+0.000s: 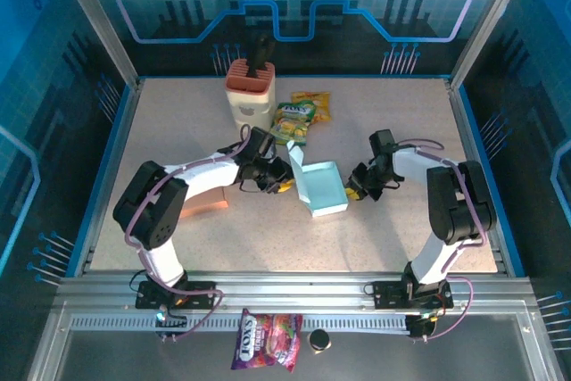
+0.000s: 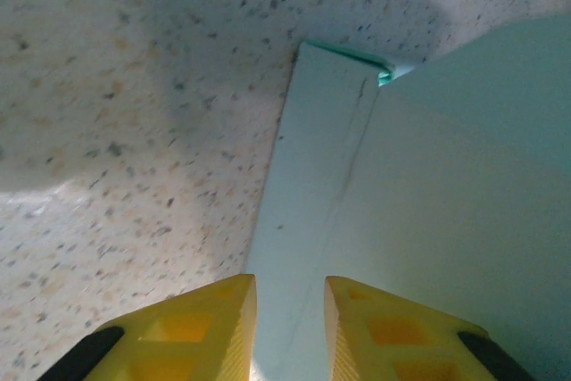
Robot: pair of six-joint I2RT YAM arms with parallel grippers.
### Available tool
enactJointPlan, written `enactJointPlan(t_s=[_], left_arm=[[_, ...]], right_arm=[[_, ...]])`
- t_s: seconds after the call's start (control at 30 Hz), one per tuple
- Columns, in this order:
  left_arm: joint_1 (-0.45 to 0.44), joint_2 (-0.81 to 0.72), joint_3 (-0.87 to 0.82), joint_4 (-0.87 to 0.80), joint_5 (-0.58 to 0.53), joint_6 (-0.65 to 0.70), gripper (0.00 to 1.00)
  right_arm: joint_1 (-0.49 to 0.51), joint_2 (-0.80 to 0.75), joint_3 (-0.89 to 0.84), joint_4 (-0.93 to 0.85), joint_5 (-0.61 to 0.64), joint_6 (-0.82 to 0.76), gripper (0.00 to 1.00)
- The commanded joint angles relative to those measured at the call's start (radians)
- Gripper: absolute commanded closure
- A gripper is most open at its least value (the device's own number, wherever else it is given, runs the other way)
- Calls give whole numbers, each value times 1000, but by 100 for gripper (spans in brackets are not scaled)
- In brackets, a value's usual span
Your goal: Fold the paper box
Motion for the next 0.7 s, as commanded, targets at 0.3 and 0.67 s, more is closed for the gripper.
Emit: enactJointPlan(t_s=[0.3, 0.67], left_arm=[[50, 204, 288, -37, 115, 70, 74], [116, 295, 568, -219, 162, 203, 73]], right_arm=[[225, -104, -168, 266, -49, 346, 83], [330, -95, -71, 211, -19, 321, 65]])
